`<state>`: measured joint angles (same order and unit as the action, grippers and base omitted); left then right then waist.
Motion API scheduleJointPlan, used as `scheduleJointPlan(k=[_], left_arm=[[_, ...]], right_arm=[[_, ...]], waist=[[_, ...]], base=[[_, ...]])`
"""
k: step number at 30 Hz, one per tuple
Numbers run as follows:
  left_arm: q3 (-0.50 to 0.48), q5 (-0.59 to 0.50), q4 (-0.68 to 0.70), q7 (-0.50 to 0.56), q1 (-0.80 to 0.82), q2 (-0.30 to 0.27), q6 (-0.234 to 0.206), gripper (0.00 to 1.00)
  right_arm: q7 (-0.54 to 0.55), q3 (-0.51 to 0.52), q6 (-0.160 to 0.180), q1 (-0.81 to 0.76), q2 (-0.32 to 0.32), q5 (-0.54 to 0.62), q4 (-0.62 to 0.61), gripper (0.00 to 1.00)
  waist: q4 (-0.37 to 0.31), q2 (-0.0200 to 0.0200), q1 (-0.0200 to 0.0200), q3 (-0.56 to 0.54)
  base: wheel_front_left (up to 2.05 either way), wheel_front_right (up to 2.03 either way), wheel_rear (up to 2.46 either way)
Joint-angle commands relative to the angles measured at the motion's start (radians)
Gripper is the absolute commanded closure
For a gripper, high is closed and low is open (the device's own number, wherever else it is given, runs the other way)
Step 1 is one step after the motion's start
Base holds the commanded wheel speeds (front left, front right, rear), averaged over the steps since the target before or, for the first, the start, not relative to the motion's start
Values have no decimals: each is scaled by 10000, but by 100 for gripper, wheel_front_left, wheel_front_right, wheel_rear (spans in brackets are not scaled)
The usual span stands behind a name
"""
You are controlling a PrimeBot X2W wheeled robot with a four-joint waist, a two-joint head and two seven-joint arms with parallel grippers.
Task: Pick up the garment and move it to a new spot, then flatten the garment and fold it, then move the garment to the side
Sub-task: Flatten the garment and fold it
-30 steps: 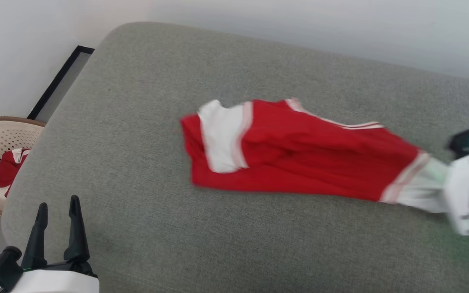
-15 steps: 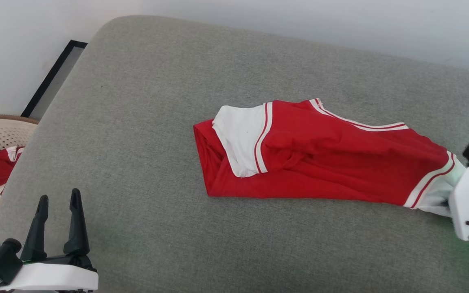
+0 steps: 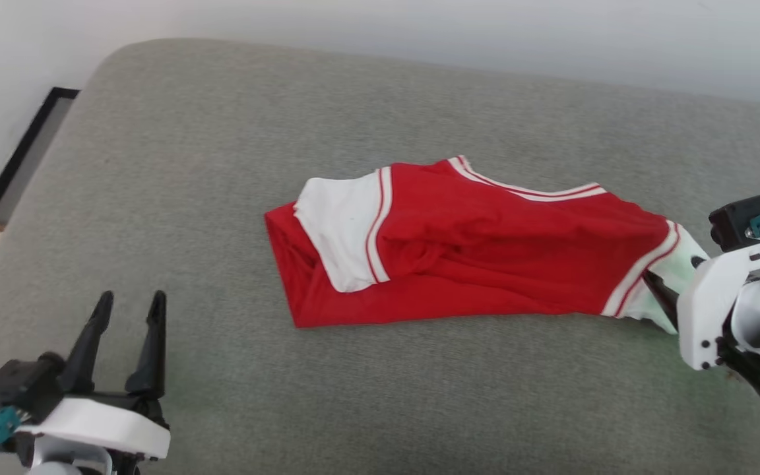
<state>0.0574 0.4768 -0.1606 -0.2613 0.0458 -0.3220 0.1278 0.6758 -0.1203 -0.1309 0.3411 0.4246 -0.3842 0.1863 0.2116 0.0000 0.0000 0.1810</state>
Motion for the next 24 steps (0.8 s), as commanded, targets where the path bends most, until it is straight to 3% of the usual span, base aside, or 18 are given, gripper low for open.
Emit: scheduleJointPlan(k=[1, 6, 14, 24], left_arm=[[152, 74, -106, -50, 211, -154, 33, 0], [1062, 534, -411, 173, 743, -727, 33, 0], [2208, 1057, -698, 1107, 1372, -1375, 33, 0], [3013, 1652, -1414, 3331, 1851, -1732, -38, 0]], right_arm=[[-168, 105, 3, -112, -184, 98, -189, 0], [-1108, 327, 3, -319, -848, 579, -1110, 0], [-3494, 796, 3, -694, -1974, 1646, -1760, 0], [-5704, 1413, 3, -1105, -3222, 2997, -2293, 0]], waist=[[-217, 0, 0, 78], [-738, 0, 0, 142], [-1546, 0, 0, 81], [-2265, 0, 0, 137]], base=[[0, 0, 0], [0, 0, 0], [0, 0, 0], [0, 0, 0]])
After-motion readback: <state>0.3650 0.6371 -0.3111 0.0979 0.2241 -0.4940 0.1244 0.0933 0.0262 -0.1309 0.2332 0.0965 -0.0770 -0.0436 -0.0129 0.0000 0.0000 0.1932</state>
